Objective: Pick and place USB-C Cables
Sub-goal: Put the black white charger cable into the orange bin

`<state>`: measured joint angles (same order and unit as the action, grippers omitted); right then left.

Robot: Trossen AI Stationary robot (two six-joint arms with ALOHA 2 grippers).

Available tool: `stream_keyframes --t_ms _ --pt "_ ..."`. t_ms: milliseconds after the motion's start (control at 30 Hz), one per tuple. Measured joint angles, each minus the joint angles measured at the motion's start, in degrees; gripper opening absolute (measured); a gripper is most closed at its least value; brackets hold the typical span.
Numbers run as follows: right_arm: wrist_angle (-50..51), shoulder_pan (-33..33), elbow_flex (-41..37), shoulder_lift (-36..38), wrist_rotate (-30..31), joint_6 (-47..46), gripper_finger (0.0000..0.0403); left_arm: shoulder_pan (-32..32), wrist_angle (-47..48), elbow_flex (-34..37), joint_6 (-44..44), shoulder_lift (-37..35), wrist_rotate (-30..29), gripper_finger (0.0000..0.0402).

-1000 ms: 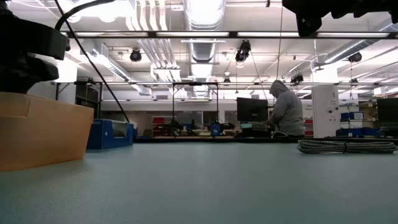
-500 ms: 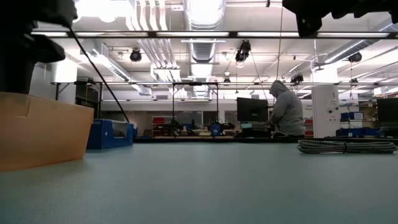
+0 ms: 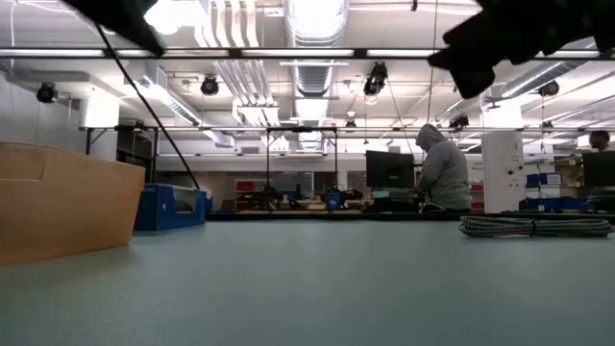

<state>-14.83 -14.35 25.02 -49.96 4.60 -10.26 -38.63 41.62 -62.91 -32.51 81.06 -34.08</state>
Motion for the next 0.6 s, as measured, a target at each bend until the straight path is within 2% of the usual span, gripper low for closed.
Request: stream_keyframes --t_ms 100,267,400,600 --pt "3.29 0.0 0.48 -2.23 0.0 -2.86 0.0153 0.0 -7.66 0.67 7.65 0.0 -5.31 0.0114" --pt "22.51 0.0 5.35 -4.91 0.03 -7.96 0.0153 0.0 -13.84 0.96 12.08 0.0 -11.18 0.0114" --pt "37.14 0.0 8.9 -6.97 0.05 -9.7 0.0153 0.0 -14.2 0.96 11.91 0.0 -11.96 0.0114" --pt "48.52 0.0 10.82 -9.13 0.17 -9.75 0.0153 0.0 -14.14 1.05 11.88 0.13 -12.0 0.0114"
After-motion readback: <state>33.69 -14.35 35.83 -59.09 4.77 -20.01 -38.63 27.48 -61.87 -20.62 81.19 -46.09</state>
